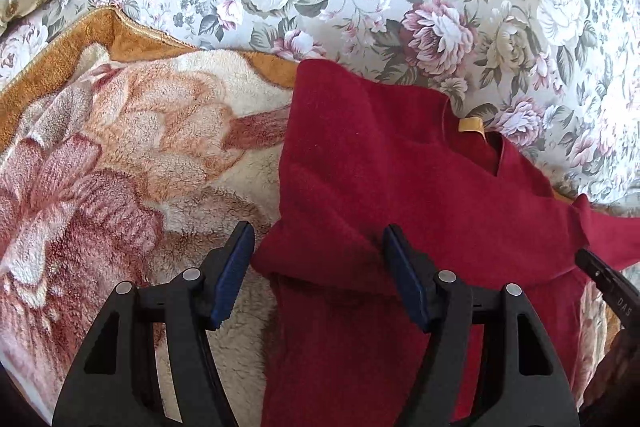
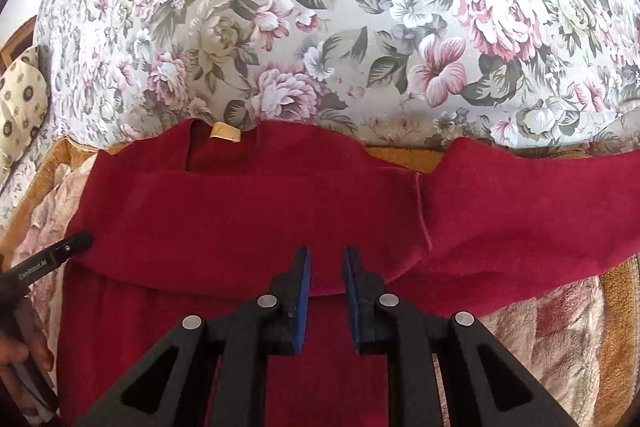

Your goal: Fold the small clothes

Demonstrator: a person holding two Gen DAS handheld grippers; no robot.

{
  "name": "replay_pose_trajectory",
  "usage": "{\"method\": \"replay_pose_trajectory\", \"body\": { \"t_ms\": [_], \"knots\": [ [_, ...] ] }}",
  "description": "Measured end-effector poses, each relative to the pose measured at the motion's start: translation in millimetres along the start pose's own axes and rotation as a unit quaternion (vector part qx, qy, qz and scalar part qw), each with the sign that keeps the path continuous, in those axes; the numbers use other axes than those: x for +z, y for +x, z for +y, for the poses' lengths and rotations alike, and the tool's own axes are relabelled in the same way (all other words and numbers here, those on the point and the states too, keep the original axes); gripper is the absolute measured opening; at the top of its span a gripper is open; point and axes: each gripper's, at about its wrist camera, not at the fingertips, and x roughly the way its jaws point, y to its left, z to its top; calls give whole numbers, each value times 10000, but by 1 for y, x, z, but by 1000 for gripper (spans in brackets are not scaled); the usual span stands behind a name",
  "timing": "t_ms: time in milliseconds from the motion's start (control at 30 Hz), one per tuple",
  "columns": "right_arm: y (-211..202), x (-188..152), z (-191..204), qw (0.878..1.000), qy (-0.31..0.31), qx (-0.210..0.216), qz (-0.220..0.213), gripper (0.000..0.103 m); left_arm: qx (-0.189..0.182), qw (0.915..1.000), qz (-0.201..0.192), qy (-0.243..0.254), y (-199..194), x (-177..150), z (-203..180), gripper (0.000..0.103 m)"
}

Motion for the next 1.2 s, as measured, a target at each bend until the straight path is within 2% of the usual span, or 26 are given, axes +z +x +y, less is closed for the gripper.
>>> {"method": "replay_pose_trajectory", "body": {
  "t_ms": [133, 233, 267, 400, 467, 700, 867, 967, 1033, 1133, 1200],
  "knots": [
    [14, -7, 21, 9997, -65, 162, 193, 15, -15, 10000, -46, 70, -5, 1, -5, 68],
    [31, -18, 32, 9985, -270, -51, 467, 16, -17, 9999, -107, 76, -8, 1, -5, 68],
    [29, -20, 34, 9986, -351, -104, 371, 16, -39, 9999, -153, 59, -11, 1, -5, 68],
    [22, -21, 30, 9983, -241, 43, 527, 16, -40, 9988, -484, 55, -29, 2, -2, 67],
    [16, -24, 23, 9986, -165, 41, 496, 16, -7, 9987, -513, 81, -30, 2, -1, 68],
    [-9, -37, -30, 9982, 545, -31, 249, 18, -75, 9998, -148, 81, -9, -2, -11, 68],
    [-6, -40, -73, 9918, 1237, -66, 320, 21, 333, 9983, -65, 477, 3, -7, -28, 71],
    [-16, -39, -94, 9851, 1662, 396, 178, 21, 278, 9982, -233, 480, -4, -6, -29, 71],
    [-29, -37, -110, 9836, 1793, 181, -18, 22, 88, 9983, -385, 423, -12, -4, -28, 71],
    [-53, -37, -142, 9813, 1850, -440, -295, 22, -197, 9977, -558, 337, -23, -3, -27, 71],
    [-69, -37, -172, 9747, 2005, -866, -485, 22, -237, 9978, -528, 317, -23, -2, -27, 71]
  ]
}}
